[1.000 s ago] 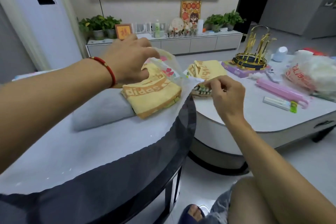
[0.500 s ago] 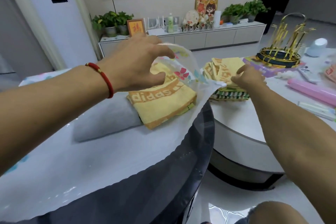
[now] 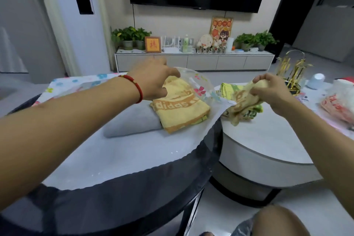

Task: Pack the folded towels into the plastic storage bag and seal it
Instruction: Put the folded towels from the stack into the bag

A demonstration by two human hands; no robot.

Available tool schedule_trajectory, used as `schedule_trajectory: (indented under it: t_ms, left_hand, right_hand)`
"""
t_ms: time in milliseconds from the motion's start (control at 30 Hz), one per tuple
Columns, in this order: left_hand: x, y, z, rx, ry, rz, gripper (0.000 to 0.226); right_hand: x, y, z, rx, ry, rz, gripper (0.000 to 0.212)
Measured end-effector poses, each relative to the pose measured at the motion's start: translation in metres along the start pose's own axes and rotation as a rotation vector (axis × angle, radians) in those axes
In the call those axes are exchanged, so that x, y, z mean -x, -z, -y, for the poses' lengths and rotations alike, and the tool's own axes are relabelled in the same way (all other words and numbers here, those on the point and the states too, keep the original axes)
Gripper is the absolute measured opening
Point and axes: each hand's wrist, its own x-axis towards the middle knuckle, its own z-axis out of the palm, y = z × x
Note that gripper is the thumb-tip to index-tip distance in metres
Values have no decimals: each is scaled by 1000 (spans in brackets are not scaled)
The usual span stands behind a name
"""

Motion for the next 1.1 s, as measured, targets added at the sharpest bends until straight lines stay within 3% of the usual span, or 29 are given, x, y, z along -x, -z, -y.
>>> schedule_trajectory:
  t_ms: [133,233,400,500,600,700,800,967,1100]
  left_hand:
    - [22,3,13,-13,98,36,66]
    - [33,8,23,-47,186,49,72]
    - [43,23,38,18,246,62,80]
    - [42,33,51,19,224,40,87]
    - [39,38,62,-6,199,40,92]
    - [33,44,69,-16,217,38,93]
    - [29,49,74,-13,240,63,93]
    - [27,49,76,-55,206,50,91]
    - [31,44,72,-26,217,56,92]
  right_hand:
    - [62,27,44,40,129,110,33]
    - [105,37,80,-70,171,246,36]
    - [161,11,121,-365,19,702,21]
    - [180,-48,123,-488,-51,854,22]
    - [181,-130,128,-543,-53,818,27]
    - [167,-204,136,-728,-32,577,32]
    - [161,-257,122,-922,-144,422,24]
    - [191,-324,68,-690,-390,505,43]
    - [192,-324,61,-583,-289,550,51]
